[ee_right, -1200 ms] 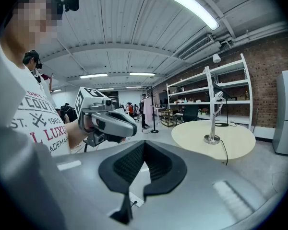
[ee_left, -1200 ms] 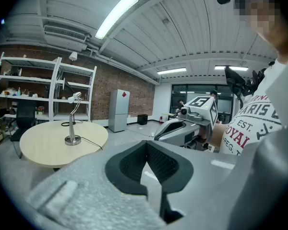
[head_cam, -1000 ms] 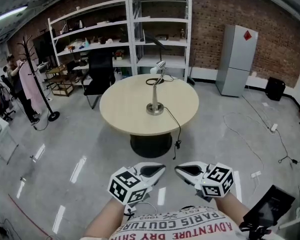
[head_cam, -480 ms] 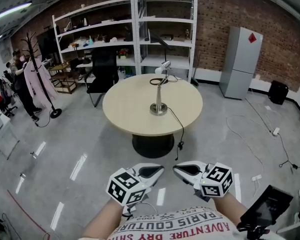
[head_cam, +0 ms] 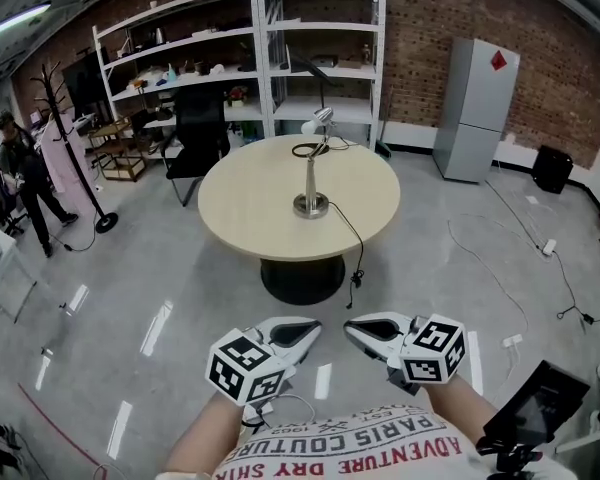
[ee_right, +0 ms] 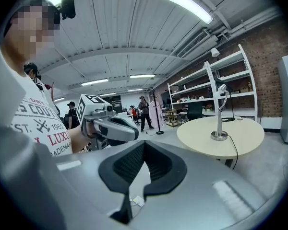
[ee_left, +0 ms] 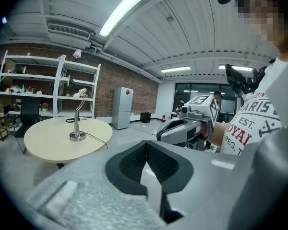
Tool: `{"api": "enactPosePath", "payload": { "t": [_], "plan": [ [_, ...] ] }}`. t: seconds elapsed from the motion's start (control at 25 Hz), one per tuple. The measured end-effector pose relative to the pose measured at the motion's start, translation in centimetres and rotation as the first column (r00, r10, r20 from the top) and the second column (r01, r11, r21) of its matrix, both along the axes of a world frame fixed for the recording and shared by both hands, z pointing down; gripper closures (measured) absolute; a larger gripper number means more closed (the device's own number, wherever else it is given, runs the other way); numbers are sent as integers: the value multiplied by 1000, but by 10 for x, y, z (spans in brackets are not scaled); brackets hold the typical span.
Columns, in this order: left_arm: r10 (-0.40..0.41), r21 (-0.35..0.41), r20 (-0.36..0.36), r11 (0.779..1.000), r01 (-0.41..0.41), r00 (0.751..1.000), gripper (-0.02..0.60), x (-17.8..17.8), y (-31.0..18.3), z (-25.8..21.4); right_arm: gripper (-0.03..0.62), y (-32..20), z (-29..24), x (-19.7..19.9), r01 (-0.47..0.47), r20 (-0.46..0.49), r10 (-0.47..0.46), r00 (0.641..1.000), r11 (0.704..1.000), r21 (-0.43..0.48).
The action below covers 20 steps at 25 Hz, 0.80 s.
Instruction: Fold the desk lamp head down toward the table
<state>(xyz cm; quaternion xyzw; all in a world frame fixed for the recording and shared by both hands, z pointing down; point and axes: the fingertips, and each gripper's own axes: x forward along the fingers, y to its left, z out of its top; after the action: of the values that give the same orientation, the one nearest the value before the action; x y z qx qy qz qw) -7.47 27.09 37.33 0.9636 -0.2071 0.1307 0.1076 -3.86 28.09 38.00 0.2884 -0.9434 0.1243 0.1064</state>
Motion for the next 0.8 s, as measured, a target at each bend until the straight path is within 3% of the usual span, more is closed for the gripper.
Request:
{"api": "enactPosePath", "payload": {
  "t": [0.28, 0.44, 0.8],
  "plan": [
    [-41, -6, -30, 999, 40, 999, 580, -6, -15, -12, 591, -12, -8, 0, -11, 21, 11, 1000, 1000, -1],
    [-77, -20, -54, 997, 76, 996, 580, -6, -26, -7, 591, -20, -3, 4, -39, 100, 43, 994, 998, -40],
    [-57, -41, -44, 998, 55, 997, 580, 14, -45, 5, 591, -40, 1, 18, -21, 152, 28, 988, 999, -43]
  ]
}}
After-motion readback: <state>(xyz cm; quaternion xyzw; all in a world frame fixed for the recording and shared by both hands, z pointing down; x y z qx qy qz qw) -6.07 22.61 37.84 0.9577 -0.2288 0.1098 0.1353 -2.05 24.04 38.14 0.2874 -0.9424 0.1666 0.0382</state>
